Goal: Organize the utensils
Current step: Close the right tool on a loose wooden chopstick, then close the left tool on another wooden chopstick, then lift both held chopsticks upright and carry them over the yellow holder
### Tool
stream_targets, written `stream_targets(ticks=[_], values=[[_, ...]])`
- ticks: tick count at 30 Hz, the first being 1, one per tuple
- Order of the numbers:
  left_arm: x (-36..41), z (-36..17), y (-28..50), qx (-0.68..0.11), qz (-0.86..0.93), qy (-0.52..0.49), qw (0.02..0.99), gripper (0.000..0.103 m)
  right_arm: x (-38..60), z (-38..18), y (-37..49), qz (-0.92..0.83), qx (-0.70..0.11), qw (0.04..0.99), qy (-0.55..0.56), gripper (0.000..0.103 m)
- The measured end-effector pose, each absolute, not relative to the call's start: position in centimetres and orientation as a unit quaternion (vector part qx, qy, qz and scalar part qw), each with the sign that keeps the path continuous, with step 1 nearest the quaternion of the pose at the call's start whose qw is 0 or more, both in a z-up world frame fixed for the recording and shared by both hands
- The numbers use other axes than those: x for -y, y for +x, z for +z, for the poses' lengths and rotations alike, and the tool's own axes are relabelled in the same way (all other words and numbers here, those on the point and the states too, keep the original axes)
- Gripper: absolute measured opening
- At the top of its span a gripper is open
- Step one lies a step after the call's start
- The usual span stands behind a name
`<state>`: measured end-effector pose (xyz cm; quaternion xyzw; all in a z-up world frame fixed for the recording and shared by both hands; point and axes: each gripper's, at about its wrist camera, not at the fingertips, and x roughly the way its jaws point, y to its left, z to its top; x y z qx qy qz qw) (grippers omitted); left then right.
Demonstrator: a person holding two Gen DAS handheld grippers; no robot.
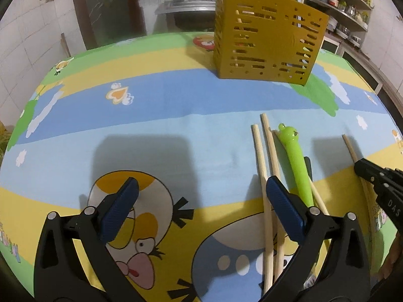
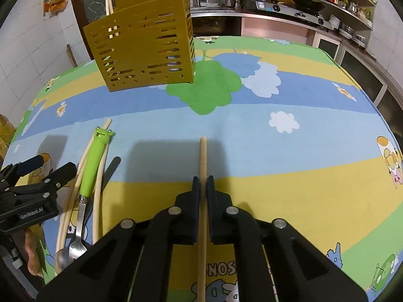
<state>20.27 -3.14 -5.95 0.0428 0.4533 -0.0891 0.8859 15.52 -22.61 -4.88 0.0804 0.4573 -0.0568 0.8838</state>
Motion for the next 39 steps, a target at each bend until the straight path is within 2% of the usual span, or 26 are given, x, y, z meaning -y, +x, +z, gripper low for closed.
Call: stream_targets(ticks=[18, 21, 26, 30, 33, 34, 35, 39], values=[[4.0, -6.5, 21.2, -0.454, -0.080, 0.047, 0.886, 0.097, 23.3, -5.1, 15.6, -0.052, -0.450, 0.885, 0.105, 0.006], [4.2, -6.4, 21.4, -0.452, -0.086, 0.044, 0.887, 0.087, 23.4, -5.2, 15.7, -0.052, -0.451, 0.884, 0.110, 0.006], [5.1, -5.9, 21.5, -0.455, -0.103, 0.053, 0.883, 0.052, 23.3, -5.2, 16.2, -0.059, -0.453, 0.883, 0.107, 0.006], [5.8, -5.7, 21.8, -0.460, -0.116, 0.064, 0.878, 0.036, 23.0, -5.1, 17.3, -0.070, -0.463, 0.878, 0.094, 0.006], [5.7, -5.6, 22.1, -0.466, -0.121, 0.051, 0.875, 0.019, 23.0, -5.0, 18.1, -0.073, -0.468, 0.876, 0.091, 0.006], [5.5, -5.5, 22.2, -0.469, -0.123, 0.044, 0.874, 0.011, 23.0, -4.9, 18.2, -0.072, -0.467, 0.876, 0.093, 0.006], [5.4, -5.5, 22.3, -0.470, -0.127, 0.041, 0.873, 0.007, 23.0, -4.9, 18.1, -0.071, -0.465, 0.877, 0.095, 0.006], [4.6, -5.4, 21.9, -0.465, -0.128, 0.024, 0.876, 0.004, 23.5, -4.7, 16.9, -0.061, -0.443, 0.886, 0.123, 0.006]])
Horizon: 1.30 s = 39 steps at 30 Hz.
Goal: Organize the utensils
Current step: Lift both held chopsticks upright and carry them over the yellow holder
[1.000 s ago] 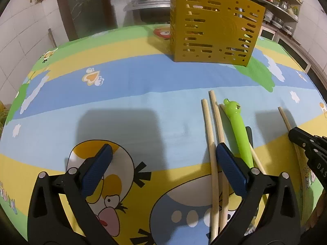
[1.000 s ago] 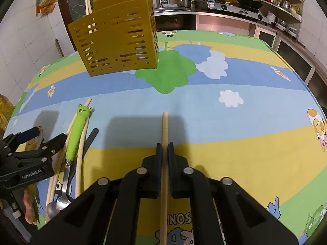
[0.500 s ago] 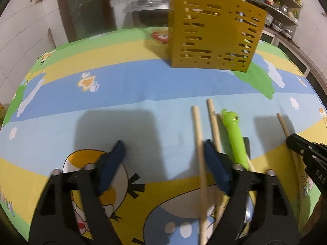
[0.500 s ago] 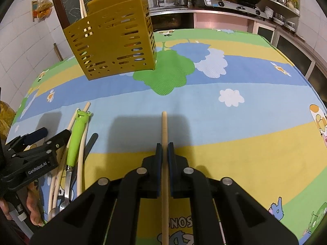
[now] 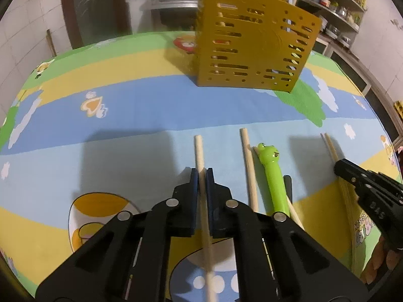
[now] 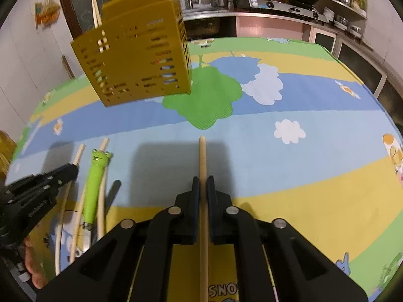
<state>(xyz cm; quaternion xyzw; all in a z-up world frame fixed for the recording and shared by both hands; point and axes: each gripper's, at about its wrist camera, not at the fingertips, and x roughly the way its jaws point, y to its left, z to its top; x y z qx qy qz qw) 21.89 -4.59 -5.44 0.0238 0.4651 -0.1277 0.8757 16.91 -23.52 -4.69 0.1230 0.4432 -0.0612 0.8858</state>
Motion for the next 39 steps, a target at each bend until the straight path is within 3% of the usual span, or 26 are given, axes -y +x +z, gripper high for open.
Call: stream_targets(ticks=[21, 39], values=[[-1.4, 4.8, 12.8, -0.241, -0.103, -0.046, 0.964, 0.004, 22.9, 4.4, 8.7, -0.041, -0.194, 0.972, 0.128, 0.006], [-1.8, 5.2, 9.5, -0.192, -0.093, -0.033, 0.976, 0.005, 22.0, 4.8, 5.1, -0.027, -0.113, 0.987, 0.112, 0.006]])
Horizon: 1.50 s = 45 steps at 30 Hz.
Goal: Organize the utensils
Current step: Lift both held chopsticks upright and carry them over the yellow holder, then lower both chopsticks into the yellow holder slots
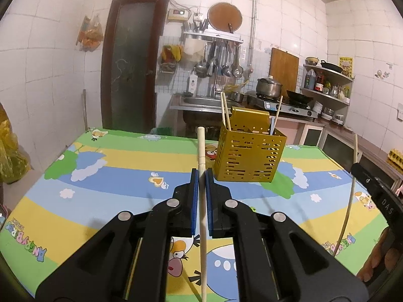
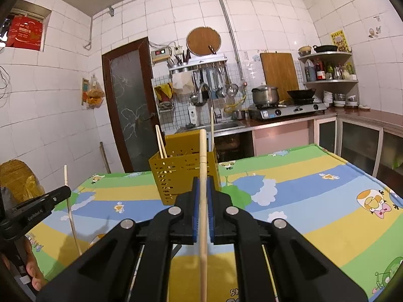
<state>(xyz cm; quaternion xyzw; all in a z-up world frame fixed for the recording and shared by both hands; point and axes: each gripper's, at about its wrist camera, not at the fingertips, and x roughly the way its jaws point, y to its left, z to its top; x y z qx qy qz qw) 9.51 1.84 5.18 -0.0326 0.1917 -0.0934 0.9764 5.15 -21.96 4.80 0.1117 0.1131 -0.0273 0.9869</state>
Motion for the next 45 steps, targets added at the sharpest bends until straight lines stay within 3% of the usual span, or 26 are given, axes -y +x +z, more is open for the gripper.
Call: stream_targets(ticks=[11, 21, 32, 45], values=[[-1.6, 6.4, 9.5, -0.190, -0.106, -0.026, 0.976, 0.004, 22.2, 6.4, 4.7, -0.020, -0.082, 0.991, 0.106, 0.006], [-0.2, 11.7, 12.0, -0.147, -0.123, -0.019, 0.981, 0.004, 24.2, 10.5, 8.0, -0.014, -0.049, 0.992, 0.117, 0.006], [2.9, 18.4, 20.0, -0.068, -0.139, -0.032, 0.987, 0.004, 27.1, 15.0, 16.6, -0.005, 0.004, 0.989, 0.147, 0.006], [6.9, 18.3, 29.5, -0.031, -0.154, -0.071, 0.985, 0.004, 26.9, 15.8, 25.6, -0.002, 0.038, 0.991, 0.132, 0.006]])
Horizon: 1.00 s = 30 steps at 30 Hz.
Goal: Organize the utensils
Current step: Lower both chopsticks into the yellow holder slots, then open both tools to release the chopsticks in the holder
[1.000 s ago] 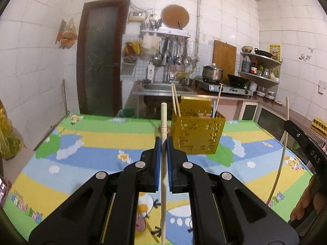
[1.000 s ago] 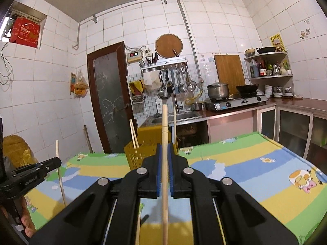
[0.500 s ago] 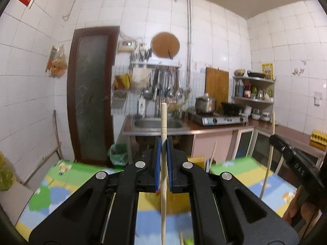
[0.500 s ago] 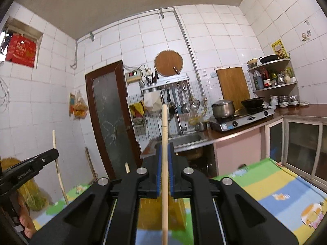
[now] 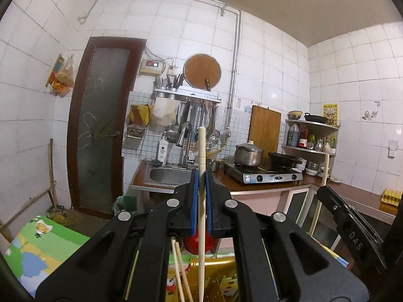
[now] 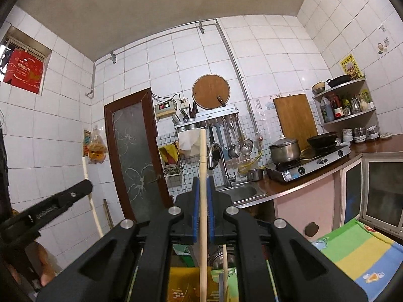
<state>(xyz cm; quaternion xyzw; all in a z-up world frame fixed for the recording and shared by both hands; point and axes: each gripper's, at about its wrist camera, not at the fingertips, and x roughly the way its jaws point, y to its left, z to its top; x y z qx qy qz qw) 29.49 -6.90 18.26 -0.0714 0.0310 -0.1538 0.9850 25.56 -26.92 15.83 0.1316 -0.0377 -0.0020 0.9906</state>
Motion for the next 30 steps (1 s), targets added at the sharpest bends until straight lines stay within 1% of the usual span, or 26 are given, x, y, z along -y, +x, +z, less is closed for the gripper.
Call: stream_targets(ticks=[5, 12, 19, 24, 25, 26, 27, 28, 29, 30], values=[[7.9, 15.1, 32.5, -0.048, -0.147, -0.074, 0.985, 0.004, 26.0, 14.6, 27.9, 0.000, 0.035, 0.994, 0.108, 0.006], [8.5, 11.2, 34.8, -0.065, -0.132, -0.058, 0.987, 0.004, 25.3, 11.5, 29.9, -0.004, 0.021, 0.996, 0.081, 0.006], [8.3, 9.4, 35.3, -0.090, -0.134, -0.049, 0.986, 0.005, 25.5, 9.2, 30.3, -0.005, -0.004, 0.996, 0.086, 0.006], [7.9, 9.5, 33.8, -0.113, -0.137, -0.028, 0.984, 0.006, 25.4, 8.3, 29.7, 0.002, -0.039, 0.995, 0.088, 0.006], [7.7, 9.7, 33.4, -0.118, -0.137, -0.024, 0.983, 0.012, 25.3, 8.3, 29.5, 0.001, -0.047, 0.995, 0.086, 0.006], [7.5, 10.0, 32.9, -0.122, -0.133, -0.019, 0.983, 0.024, 25.3, 8.3, 29.2, -0.003, -0.058, 0.995, 0.081, 0.007], [7.3, 10.1, 32.4, -0.123, -0.129, -0.017, 0.984, 0.032, 25.2, 8.4, 29.0, -0.005, -0.066, 0.995, 0.077, 0.007], [6.9, 10.4, 31.9, -0.125, -0.124, -0.015, 0.984, 0.047, 25.2, 8.5, 28.7, -0.007, -0.080, 0.994, 0.072, 0.007], [6.5, 10.5, 31.4, -0.128, -0.120, -0.014, 0.984, 0.059, 25.2, 8.6, 28.5, -0.008, -0.087, 0.994, 0.071, 0.007], [5.9, 10.6, 30.6, -0.136, -0.117, -0.013, 0.984, 0.062, 25.4, 8.7, 27.9, -0.013, -0.100, 0.993, 0.069, 0.007]])
